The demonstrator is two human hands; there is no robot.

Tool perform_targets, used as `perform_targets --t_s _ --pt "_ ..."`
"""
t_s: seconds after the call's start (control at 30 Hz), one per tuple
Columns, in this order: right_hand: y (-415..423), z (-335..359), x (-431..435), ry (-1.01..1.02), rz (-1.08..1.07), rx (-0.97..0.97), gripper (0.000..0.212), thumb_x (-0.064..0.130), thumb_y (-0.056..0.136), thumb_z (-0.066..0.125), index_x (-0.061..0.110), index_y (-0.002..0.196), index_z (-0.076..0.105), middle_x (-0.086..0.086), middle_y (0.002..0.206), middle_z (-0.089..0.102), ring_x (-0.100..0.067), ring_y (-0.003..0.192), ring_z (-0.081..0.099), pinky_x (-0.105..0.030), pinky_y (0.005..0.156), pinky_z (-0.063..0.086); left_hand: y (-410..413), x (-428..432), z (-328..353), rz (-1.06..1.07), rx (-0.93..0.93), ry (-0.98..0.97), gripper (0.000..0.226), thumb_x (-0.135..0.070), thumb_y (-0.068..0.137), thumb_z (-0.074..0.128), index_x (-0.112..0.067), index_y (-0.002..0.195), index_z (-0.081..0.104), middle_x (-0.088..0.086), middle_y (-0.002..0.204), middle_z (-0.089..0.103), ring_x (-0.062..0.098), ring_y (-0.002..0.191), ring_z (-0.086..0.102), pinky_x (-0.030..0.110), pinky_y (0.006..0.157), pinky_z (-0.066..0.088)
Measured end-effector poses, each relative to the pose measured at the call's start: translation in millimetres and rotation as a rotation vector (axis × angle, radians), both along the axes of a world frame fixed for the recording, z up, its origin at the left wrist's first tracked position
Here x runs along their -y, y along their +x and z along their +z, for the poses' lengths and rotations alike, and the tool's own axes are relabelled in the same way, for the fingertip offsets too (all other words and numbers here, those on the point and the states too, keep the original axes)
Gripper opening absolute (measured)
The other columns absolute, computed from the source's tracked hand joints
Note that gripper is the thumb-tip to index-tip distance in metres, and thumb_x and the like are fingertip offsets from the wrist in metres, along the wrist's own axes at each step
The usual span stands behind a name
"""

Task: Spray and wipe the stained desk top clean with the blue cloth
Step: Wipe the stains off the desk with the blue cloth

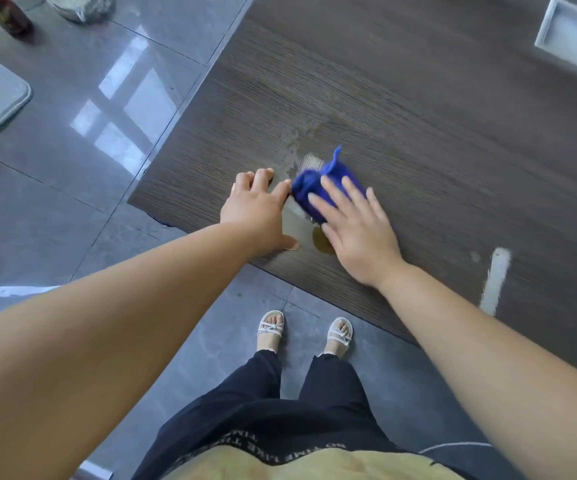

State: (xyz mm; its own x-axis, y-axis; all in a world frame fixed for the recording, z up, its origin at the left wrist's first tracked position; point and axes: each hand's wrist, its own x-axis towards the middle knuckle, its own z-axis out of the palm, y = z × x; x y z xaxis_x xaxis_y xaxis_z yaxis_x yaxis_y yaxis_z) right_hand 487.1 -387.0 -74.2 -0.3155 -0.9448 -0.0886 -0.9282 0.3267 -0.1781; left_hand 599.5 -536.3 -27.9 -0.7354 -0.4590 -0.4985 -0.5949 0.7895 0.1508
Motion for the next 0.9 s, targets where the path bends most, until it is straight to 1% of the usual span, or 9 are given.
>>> perform_targets --t_s 0.07,0.13,0.3,0.37,0.47,0.57,0.67,0.8,0.9 --pt "-14.2 0.3 -43.8 0.019 0.172 0.018 0.044 0.033 0.094 0.035 0.028 0.136 0.047 -0.001 0.149 0.039 -0.028 0.136 0.034 -0.048 0.111 0.020 0.8 0.0 0.4 -0.001 -0.006 -0.001 0.103 -0.062 0.069 0.069 -0.027 0.149 0.014 0.006 0.154 0.011 0.033 0.136 0.014 0.039 0.111 0.022" --pt "-40.8 4.3 -75.5 0.033 0.160 0.011 0.044 0.034 0.094 0.034 0.032 0.138 0.040 0.003 0.149 0.034 -0.026 0.138 0.030 -0.046 0.112 0.016 1.2 0.2 1.4 -0.006 -0.005 0.002 0.103 -0.063 0.069 0.068 -0.027 0.149 0.014 0.006 0.153 0.011 0.032 0.136 0.013 0.039 0.111 0.024" --pt "-40.1 3.4 -42.2 0.057 -0.538 -0.031 0.048 0.029 0.100 0.033 0.026 0.148 0.028 0.000 0.158 0.018 -0.028 0.144 0.015 -0.051 0.114 0.012 0.7 -1.7 3.2 0.007 0.003 0.015 0.103 -0.062 0.069 0.070 -0.028 0.149 0.014 0.005 0.153 0.010 0.032 0.137 0.012 0.041 0.110 0.026" --pt "-10.9 1.3 -18.1 0.040 -0.609 -0.041 0.050 0.034 0.098 0.030 0.026 0.148 0.029 -0.001 0.158 0.019 -0.029 0.144 0.017 -0.050 0.113 0.013 1.2 -2.3 3.5 0.013 0.002 0.019 0.103 -0.061 0.068 0.070 -0.028 0.149 0.014 0.004 0.153 0.010 0.032 0.137 0.011 0.042 0.110 0.026" --pt "26.4 -0.8 -31.7 -0.008 -0.246 -0.012 0.050 0.034 0.094 0.030 0.023 0.141 0.043 -0.005 0.151 0.034 -0.034 0.137 0.032 -0.053 0.109 0.024 2.2 -1.5 1.9 0.010 -0.015 0.011 0.104 -0.061 0.068 0.071 -0.028 0.149 0.015 0.005 0.153 0.012 0.033 0.137 0.013 0.040 0.111 0.024" --pt "13.7 -1.3 -88.5 0.016 0.099 -0.025 0.044 0.031 0.094 0.036 0.028 0.138 0.043 -0.002 0.149 0.039 -0.028 0.136 0.034 -0.050 0.109 0.024 3.0 -1.4 1.1 0.015 -0.031 0.015 0.102 -0.060 0.067 0.071 -0.028 0.148 0.017 0.005 0.152 0.014 0.033 0.136 0.013 0.040 0.110 0.026" --pt "-17.6 2.7 -115.7 0.043 -0.150 -0.009 0.047 0.033 0.095 0.032 0.029 0.142 0.037 -0.002 0.152 0.034 -0.028 0.139 0.029 -0.056 0.110 0.025 4.9 1.7 2.7 0.020 -0.026 0.022 0.083 -0.049 0.081 0.063 -0.030 0.148 0.018 0.001 0.153 0.012 0.031 0.137 0.012 0.040 0.104 0.034" --pt "-14.0 5.9 -55.8 0.067 -0.652 -0.042 0.050 0.032 0.100 0.032 0.028 0.149 0.025 0.001 0.159 0.014 -0.027 0.145 0.012 -0.050 0.114 0.012 4.6 4.2 3.0 0.041 -0.038 0.024 0.064 -0.021 0.090 0.045 -0.032 0.148 0.019 -0.001 0.153 0.012 0.029 0.136 0.013 0.039 0.098 0.038" --pt "18.2 3.0 -6.5 0.028 -0.539 -0.023 0.050 0.034 0.098 0.032 0.028 0.147 0.030 0.000 0.158 0.019 -0.030 0.143 0.018 -0.050 0.112 0.014 3.8 1.0 4.0 0.031 -0.031 -0.005 0.065 -0.018 0.090 0.044 -0.031 0.148 0.018 0.000 0.154 0.012 0.030 0.136 0.014 0.038 0.098 0.037"
